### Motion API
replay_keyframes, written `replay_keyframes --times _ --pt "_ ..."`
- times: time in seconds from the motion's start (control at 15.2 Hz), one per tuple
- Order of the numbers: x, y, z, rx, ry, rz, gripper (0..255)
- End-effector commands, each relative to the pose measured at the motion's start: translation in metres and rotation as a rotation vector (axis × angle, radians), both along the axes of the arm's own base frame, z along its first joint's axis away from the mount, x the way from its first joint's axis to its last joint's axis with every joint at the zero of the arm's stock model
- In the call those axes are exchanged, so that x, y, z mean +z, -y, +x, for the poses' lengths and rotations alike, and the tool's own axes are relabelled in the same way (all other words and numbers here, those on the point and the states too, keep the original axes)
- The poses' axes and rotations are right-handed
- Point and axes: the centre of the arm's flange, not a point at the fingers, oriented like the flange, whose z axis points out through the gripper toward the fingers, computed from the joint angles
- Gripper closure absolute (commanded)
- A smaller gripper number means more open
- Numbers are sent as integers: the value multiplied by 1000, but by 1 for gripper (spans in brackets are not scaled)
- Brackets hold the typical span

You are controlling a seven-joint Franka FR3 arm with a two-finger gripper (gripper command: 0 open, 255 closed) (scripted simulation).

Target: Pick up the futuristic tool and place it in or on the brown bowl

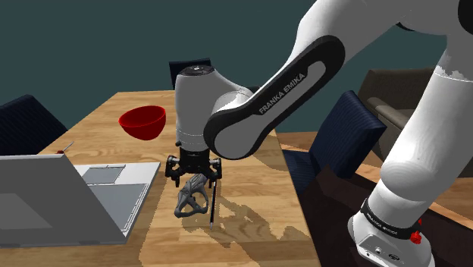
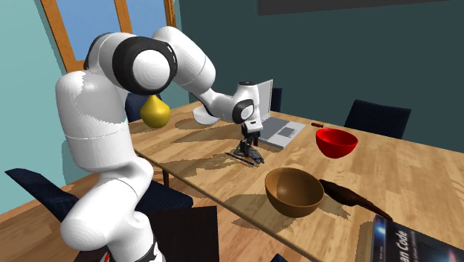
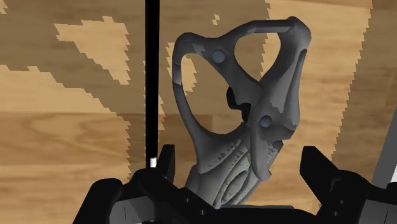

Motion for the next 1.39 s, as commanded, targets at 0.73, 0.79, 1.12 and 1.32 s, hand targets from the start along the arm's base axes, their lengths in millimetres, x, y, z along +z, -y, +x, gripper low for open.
replay_keyframes --times 0.73,0.79,1.12,1.32 --pt "-13 -3 3 0 1 1 255" --pt "-13 -3 3 0 1 1 255" --pt "-13 -3 3 0 1 1 255" --pt "-3 -3 3 0 1 1 255"
